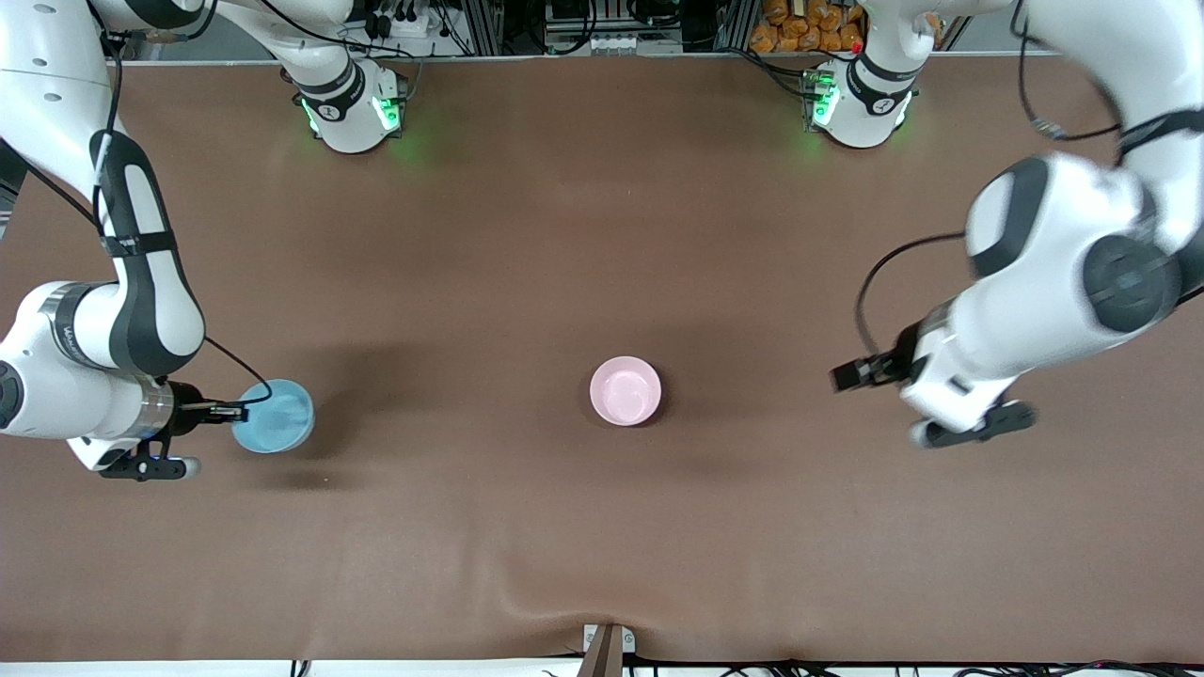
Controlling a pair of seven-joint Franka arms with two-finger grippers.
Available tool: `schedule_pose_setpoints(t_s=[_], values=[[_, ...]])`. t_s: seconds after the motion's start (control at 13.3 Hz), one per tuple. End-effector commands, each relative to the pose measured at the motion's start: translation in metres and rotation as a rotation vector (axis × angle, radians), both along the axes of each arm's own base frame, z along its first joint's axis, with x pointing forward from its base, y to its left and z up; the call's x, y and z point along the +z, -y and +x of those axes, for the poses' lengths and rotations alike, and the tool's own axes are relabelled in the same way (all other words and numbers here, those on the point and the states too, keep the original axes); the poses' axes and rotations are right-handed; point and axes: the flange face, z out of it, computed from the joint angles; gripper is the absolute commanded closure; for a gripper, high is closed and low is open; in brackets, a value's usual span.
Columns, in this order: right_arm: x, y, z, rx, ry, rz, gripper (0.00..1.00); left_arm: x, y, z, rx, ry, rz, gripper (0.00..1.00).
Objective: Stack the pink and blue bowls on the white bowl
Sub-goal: 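Carry the blue bowl toward the stack while the left arm returns to rest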
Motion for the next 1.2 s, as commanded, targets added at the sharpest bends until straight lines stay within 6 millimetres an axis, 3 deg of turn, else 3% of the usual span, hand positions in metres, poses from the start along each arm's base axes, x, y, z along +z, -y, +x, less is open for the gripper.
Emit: schedule_pose_setpoints(t_s=[0.0, 0.08, 0.3, 0.45, 0.68, 0.83, 0.9, 0.98, 1.13], values=[[0.013, -0.054, 0.000, -0.089, -0.019, 0.021, 1.00, 0.071, -0.018, -0.044, -0.070, 0.037, 0.119, 0.00], [0.023, -0.081, -0.002, -0.119, -0.017, 0.011, 1.00, 0.099, -0.022, -0.060, -0.099, 0.074, 0.142, 0.00], [0.041, -0.151, -0.012, -0.211, -0.043, -0.015, 1.00, 0.138, -0.026, -0.098, -0.116, 0.098, 0.155, 0.00], [0.057, -0.191, -0.022, -0.302, -0.080, -0.007, 1.00, 0.148, -0.044, -0.104, -0.083, 0.106, 0.137, 0.00], [0.085, -0.250, -0.040, -0.388, -0.101, -0.005, 1.00, 0.140, -0.080, -0.119, -0.111, 0.109, 0.109, 0.00], [0.106, -0.312, -0.052, -0.456, -0.078, -0.013, 1.00, 0.139, -0.104, -0.111, -0.159, 0.124, 0.076, 0.00], [0.110, -0.346, -0.062, -0.491, -0.074, -0.026, 1.00, 0.141, -0.107, -0.111, -0.158, 0.129, 0.077, 0.00], [0.108, -0.369, -0.067, -0.523, -0.068, -0.030, 1.00, 0.146, -0.109, -0.115, -0.164, 0.132, 0.086, 0.00], [0.105, -0.398, -0.076, -0.582, -0.060, -0.016, 1.00, 0.149, -0.122, -0.114, -0.206, 0.138, 0.083, 0.00]])
